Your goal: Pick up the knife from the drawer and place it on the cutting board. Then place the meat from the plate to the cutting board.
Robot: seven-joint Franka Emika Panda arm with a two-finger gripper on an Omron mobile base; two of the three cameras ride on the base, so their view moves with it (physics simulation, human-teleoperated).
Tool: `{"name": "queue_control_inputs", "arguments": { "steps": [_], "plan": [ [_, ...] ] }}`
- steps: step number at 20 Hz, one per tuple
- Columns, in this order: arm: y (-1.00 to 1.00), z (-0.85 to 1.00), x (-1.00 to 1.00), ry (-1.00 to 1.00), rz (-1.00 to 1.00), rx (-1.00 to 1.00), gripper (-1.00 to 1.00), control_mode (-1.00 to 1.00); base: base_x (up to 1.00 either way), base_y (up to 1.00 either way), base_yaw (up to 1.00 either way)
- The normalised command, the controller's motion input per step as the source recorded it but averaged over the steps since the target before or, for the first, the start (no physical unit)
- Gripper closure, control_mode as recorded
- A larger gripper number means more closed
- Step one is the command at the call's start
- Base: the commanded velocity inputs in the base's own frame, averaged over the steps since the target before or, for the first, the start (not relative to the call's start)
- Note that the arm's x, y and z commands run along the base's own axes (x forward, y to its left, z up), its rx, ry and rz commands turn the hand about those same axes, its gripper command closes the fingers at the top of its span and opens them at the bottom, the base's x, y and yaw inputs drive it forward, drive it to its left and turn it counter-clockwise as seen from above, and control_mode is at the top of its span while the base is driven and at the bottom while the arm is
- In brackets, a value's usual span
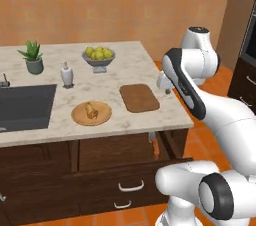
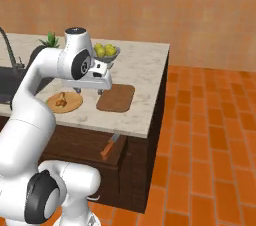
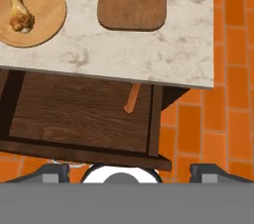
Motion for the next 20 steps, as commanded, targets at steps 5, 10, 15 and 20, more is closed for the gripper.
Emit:
{"name": "queue_control_inputs", "arguments": {
  "steps": [5, 10, 15, 20],
  "plan": [
    [0.0, 0.0, 0.0, 0.0, 0.0, 0.0, -1.0, 1.0, 0.02, 0.14, 0.0],
    [0.0, 0.0, 0.0, 0.0, 0.0, 0.0, -1.0, 1.0, -0.12, 0.66, -0.05],
    [0.0, 0.0, 0.0, 0.0, 0.0, 0.0, -1.0, 1.0, 0.0, 0.67, -0.07],
    [0.0, 0.0, 0.0, 0.0, 0.0, 0.0, -1.0, 1.0, -0.2, 0.12, -0.01]
  ]
}}
